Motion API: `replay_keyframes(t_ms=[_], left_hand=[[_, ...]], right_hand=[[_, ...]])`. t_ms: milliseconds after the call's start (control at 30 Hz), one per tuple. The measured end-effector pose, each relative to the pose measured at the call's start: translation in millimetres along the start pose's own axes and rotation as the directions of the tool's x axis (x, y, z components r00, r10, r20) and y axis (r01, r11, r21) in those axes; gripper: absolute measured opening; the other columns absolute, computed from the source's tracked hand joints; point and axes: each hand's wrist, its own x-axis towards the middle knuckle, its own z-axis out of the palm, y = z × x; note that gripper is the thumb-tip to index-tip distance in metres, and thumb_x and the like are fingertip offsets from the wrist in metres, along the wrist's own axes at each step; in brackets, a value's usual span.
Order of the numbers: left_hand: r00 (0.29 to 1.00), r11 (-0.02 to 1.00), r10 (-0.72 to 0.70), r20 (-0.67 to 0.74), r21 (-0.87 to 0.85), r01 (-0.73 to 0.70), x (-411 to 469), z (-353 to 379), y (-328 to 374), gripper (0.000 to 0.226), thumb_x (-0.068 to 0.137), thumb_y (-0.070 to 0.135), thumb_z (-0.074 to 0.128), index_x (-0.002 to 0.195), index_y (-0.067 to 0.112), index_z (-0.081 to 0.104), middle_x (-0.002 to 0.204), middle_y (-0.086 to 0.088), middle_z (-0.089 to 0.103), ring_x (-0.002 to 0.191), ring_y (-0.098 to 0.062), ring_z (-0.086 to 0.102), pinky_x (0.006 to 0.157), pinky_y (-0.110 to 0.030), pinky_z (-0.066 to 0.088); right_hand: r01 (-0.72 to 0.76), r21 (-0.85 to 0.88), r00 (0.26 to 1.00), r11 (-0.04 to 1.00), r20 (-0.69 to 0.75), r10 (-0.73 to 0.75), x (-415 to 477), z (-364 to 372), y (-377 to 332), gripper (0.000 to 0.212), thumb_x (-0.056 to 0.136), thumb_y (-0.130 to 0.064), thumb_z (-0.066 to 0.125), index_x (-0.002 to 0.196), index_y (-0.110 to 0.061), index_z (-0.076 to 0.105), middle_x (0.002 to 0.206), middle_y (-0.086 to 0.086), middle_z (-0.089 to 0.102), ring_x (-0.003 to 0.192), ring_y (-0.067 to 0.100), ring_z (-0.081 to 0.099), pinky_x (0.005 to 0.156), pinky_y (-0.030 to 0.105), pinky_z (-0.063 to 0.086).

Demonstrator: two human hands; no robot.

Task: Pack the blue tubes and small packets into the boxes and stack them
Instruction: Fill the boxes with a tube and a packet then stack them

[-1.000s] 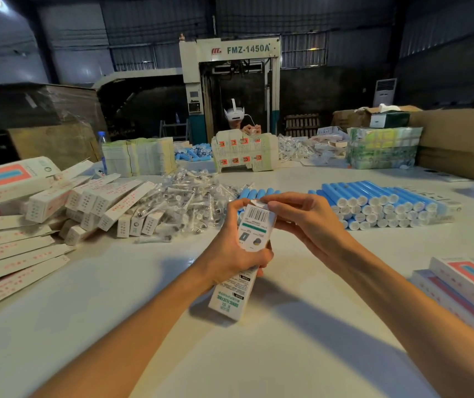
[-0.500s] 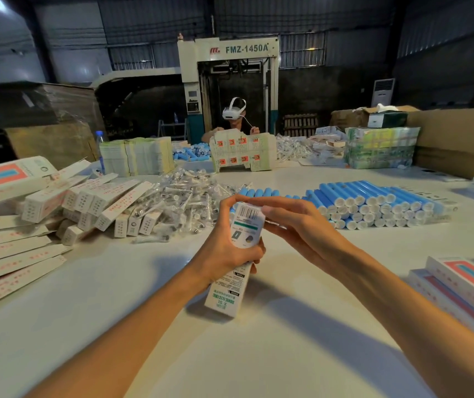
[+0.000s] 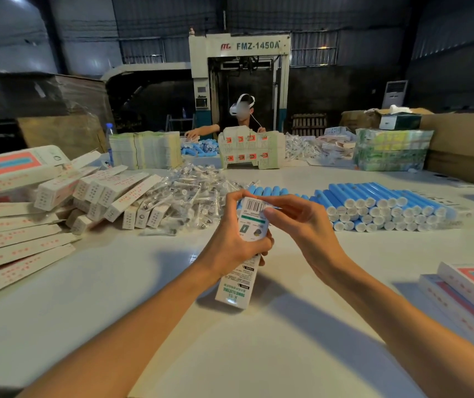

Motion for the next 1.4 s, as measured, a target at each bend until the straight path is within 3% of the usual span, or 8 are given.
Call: replay_keyframes(t_ms=[200, 467, 700, 833, 933, 1100, 1267, 1400], left_hand=[[0.993, 0.999, 0.02, -0.118, -0.043, -0.026, 0.9, 4.7, -5.9, 0.075, 0.086, -0.006, 0.078, 0.135, 0.033, 0.036, 0.115, -0.017, 0.067, 0.08, -0.022, 0.074, 0.068, -0.036, 0.063], [0.933, 0.993, 0.042, -0.359, -0.087, -0.078, -1.9, 4.2, -9.0, 0.065, 0.072, 0.056, 0.075, 0.126, 0.055, 0.039, 0.109, -0.007, 0.068, 0.08, -0.016, 0.074, 0.067, -0.024, 0.06], [0.98, 0.999, -0.021, -0.198, -0.036, 0.014, 3.6, -3.7, -25.5, 0.065, 0.082, 0.076, 0.064, 0.133, 0.05, 0.034, 0.125, -0.006, 0.065, 0.098, -0.014, 0.075, 0.08, -0.031, 0.062], [0.993, 1.0, -0.005, -0.117, -0.006, 0.004, 5.7, -0.4, -26.6, 0.058, 0.1, 0.072, 0.041, 0.15, 0.051, 0.018, 0.133, 0.024, 0.053, 0.108, 0.015, 0.065, 0.085, -0.011, 0.054], [0.995, 0.99, -0.038, -0.094, 0.129, 0.05, 2.1, -1.9, -26.9, 0.066, 0.103, 0.063, 0.035, 0.16, 0.045, 0.008, 0.131, 0.019, 0.056, 0.109, 0.016, 0.061, 0.094, -0.023, 0.047], [0.999, 0.901, -0.05, 0.009, 0.431, 0.041, -3.7, -4.2, -30.9, 0.027, 0.109, 0.033, 0.058, 0.135, 0.033, 0.056, 0.094, 0.007, 0.073, 0.088, -0.013, 0.071, 0.095, -0.047, 0.056], [0.98, 0.865, 0.012, 0.2, 0.489, -0.11, -7.7, -1.8, -39.3, 0.03, 0.103, 0.015, 0.068, 0.111, 0.044, 0.073, 0.087, 0.012, 0.073, 0.077, -0.008, 0.067, 0.077, -0.033, 0.053], [0.965, 0.852, 0.051, 0.257, 0.494, -0.176, -6.5, -3.2, -44.2, 0.024, 0.102, 0.027, 0.069, 0.111, 0.048, 0.074, 0.092, 0.017, 0.074, 0.078, -0.006, 0.071, 0.075, -0.018, 0.053]], right_hand=[[-0.086, 0.04, 0.996, 0.996, 0.026, 0.085, -3.7, 12.2, 17.9, 0.037, 0.102, -0.024, 0.065, 0.139, -0.026, 0.063, 0.131, -0.005, 0.071, 0.124, 0.015, 0.065, 0.1, 0.035, 0.056], [-0.423, 0.237, 0.892, 0.874, 0.279, 0.356, -25.3, 41.4, 35.0, 0.052, 0.102, -0.064, 0.045, 0.141, -0.033, 0.061, 0.131, 0.005, 0.07, 0.12, 0.021, 0.066, 0.101, 0.038, 0.055], [-0.443, 0.277, 0.888, 0.853, 0.268, 0.374, -29.7, 47.2, 38.9, 0.054, 0.103, -0.057, 0.049, 0.145, -0.023, 0.055, 0.129, 0.017, 0.07, 0.116, 0.032, 0.069, 0.089, 0.035, 0.059], [-0.411, 0.029, 0.906, 0.911, 0.128, 0.404, -26.1, 36.8, 27.5, 0.049, 0.1, -0.064, 0.05, 0.137, -0.034, 0.06, 0.12, -0.001, 0.073, 0.111, 0.021, 0.07, 0.092, 0.036, 0.056], [-0.334, -0.153, 0.935, 0.93, 0.07, 0.347, -22.3, 23.1, 15.1, 0.045, 0.106, -0.054, 0.046, 0.143, -0.029, 0.054, 0.125, -0.003, 0.067, 0.116, 0.021, 0.063, 0.098, 0.037, 0.053], [-0.245, -0.514, 0.966, 0.822, -0.06, 0.251, -27.0, -14.5, -13.3, 0.051, 0.108, -0.051, 0.044, 0.149, -0.022, 0.05, 0.145, 0.003, 0.057, 0.108, 0.013, 0.06, 0.077, 0.019, 0.048], [-0.097, -0.812, 0.993, 0.575, -0.118, 0.001, -49.0, -96.1, -76.1, 0.051, 0.104, -0.056, 0.047, 0.142, -0.024, 0.056, 0.115, -0.006, 0.066, 0.082, 0.002, 0.064, 0.062, 0.019, 0.048], [-0.221, -0.942, 0.967, 0.254, -0.246, -0.07, -77.3, -186.7, -113.0, 0.044, 0.105, -0.052, 0.049, 0.138, -0.024, 0.057, 0.12, 0.005, 0.066, 0.092, 0.021, 0.064, 0.072, 0.04, 0.053]])
